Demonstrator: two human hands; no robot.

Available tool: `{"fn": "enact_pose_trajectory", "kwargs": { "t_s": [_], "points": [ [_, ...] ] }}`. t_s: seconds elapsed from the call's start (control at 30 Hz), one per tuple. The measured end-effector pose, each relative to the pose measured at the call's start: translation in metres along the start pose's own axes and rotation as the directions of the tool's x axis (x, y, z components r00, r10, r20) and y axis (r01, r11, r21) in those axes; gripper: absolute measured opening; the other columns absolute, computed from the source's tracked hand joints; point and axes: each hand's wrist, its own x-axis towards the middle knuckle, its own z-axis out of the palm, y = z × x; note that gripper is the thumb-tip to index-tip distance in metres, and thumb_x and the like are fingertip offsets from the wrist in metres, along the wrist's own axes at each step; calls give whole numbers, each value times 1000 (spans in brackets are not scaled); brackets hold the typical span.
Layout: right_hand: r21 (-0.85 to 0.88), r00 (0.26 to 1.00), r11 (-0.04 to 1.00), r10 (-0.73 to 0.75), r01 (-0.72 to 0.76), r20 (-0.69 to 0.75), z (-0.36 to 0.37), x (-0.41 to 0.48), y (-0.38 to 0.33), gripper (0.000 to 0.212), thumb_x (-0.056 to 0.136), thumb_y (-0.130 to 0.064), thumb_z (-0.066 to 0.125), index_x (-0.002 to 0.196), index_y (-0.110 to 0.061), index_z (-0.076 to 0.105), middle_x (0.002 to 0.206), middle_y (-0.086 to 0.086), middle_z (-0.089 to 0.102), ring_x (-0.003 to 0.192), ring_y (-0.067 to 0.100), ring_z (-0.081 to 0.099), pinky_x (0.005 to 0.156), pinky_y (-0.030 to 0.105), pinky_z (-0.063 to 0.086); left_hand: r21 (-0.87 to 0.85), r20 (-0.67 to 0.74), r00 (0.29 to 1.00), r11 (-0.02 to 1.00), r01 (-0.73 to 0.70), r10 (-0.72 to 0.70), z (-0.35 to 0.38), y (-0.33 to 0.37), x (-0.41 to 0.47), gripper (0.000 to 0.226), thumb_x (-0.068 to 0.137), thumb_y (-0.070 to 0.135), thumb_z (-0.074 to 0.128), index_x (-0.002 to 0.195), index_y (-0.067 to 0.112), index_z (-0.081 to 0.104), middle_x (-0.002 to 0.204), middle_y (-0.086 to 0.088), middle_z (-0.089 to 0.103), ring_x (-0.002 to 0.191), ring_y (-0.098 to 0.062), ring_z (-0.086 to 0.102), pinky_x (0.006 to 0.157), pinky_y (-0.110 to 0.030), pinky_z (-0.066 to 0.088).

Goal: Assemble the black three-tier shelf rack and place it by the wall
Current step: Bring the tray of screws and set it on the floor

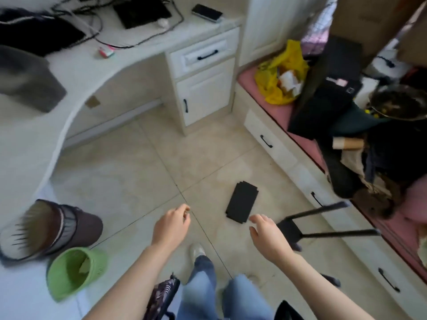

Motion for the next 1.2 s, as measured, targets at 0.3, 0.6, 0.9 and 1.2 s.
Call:
{"fn": "enact_pose_trajectory", "kwargs": {
  "t_s": [0.3,0.6,0.9,1.2],
  "points": [
    [-80,971,970,-224,231,86,-9,83,-132,34,102,-22,45,134,-13,53,130,3,59,122,22,51,96,31,44,-183,-223,948,965,188,-227,-91,-90,11,22,100,23,55,119,22,65,106,0,71,101,-25,63,72,-34,46],
    [-100,894,899,-402,426,198,-25,193,-248,33,103,-23,44,134,-13,52,130,4,59,121,21,53,95,31,46,-293,-278,866,895,336,-416,-144,-147,47,21,100,22,57,119,19,65,104,6,74,101,-21,67,76,-35,50],
    [-135,763,782,-529,608,372,-36,298,-357,32,104,-23,40,132,-12,53,126,6,60,114,22,55,94,32,48,-415,-294,733,773,480,-613,-209,-192,105,23,100,19,58,121,15,66,104,-5,75,101,-28,69,83,-39,53],
    [-122,669,700,-594,703,446,-36,369,-471,31,103,-23,43,128,-13,55,122,7,62,108,23,59,91,36,51,-479,-348,646,721,501,-680,-280,-239,166,23,101,22,56,122,18,65,104,-5,74,97,-24,67,81,-39,54]
  ]
}}
